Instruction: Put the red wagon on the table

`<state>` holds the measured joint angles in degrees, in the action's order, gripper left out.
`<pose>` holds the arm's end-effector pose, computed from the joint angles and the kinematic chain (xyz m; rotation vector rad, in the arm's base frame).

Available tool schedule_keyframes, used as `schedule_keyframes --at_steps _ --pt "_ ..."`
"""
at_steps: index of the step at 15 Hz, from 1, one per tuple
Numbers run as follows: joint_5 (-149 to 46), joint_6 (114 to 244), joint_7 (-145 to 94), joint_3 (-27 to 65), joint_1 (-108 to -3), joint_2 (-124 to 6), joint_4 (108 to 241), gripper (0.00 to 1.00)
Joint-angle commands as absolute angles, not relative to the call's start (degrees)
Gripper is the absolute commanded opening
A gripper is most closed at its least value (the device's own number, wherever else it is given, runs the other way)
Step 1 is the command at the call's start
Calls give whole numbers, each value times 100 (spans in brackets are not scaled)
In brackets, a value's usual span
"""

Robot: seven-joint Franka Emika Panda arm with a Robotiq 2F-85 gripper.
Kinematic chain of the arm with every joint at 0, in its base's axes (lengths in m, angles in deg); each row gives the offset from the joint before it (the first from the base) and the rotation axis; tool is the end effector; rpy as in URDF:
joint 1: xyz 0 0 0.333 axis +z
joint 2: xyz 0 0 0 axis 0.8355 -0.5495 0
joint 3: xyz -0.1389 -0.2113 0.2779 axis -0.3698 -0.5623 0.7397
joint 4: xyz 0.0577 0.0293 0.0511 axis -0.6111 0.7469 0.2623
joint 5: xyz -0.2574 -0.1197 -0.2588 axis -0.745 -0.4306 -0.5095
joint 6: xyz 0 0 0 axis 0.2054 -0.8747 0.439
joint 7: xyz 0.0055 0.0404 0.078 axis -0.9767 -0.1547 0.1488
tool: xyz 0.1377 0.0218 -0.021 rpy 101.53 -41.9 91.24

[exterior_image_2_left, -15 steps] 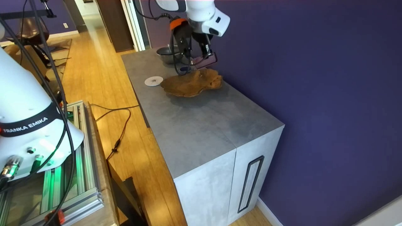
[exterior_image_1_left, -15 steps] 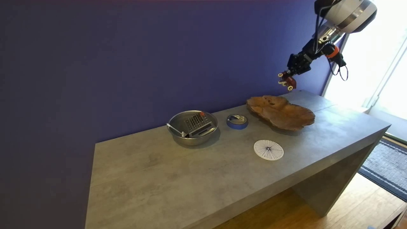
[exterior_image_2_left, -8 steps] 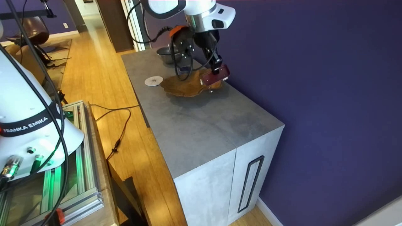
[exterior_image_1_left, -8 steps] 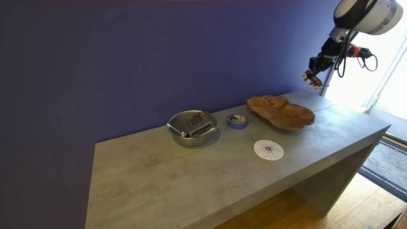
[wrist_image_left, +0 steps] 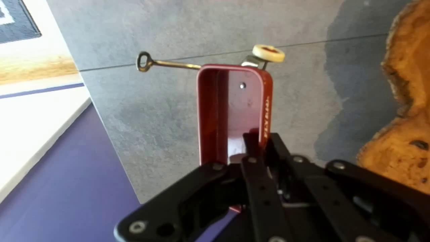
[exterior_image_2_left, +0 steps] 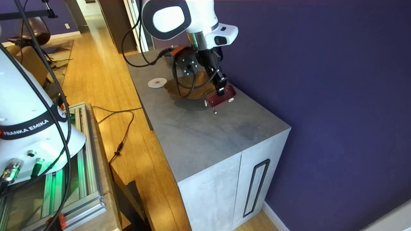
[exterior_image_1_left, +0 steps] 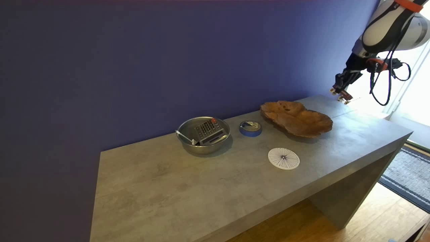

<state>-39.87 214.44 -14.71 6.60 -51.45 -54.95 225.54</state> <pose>0.4974 -0.1085 0.2607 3.0442 -0.3222 0.3886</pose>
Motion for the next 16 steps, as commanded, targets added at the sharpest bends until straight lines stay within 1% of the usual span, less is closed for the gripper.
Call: schedule_keyframes --at_steps 1,3,4,6,8,12,14,16 --pt "-5561 21406 -2369 -726 -4184 -6181 22339 3" --pt "-6213 21289 -2832 -1520 -3507 -6580 22182 3" --pt "-6696 21246 -3198 -1565 -3507 -6702 22113 3" --pt "-7071 21229 -3626 -2070 -2893 -7018 22019 3" --pt "-7216 21059 -3958 -2348 -2393 -7131 22007 3" --pt "-7300 20460 -4291 -2527 -1875 -7324 21901 3" --pt "-7296 20259 -4363 -2408 -1882 -7379 21873 3" --pt "-7194 20324 -4537 -2261 -1984 -7462 21846 3"
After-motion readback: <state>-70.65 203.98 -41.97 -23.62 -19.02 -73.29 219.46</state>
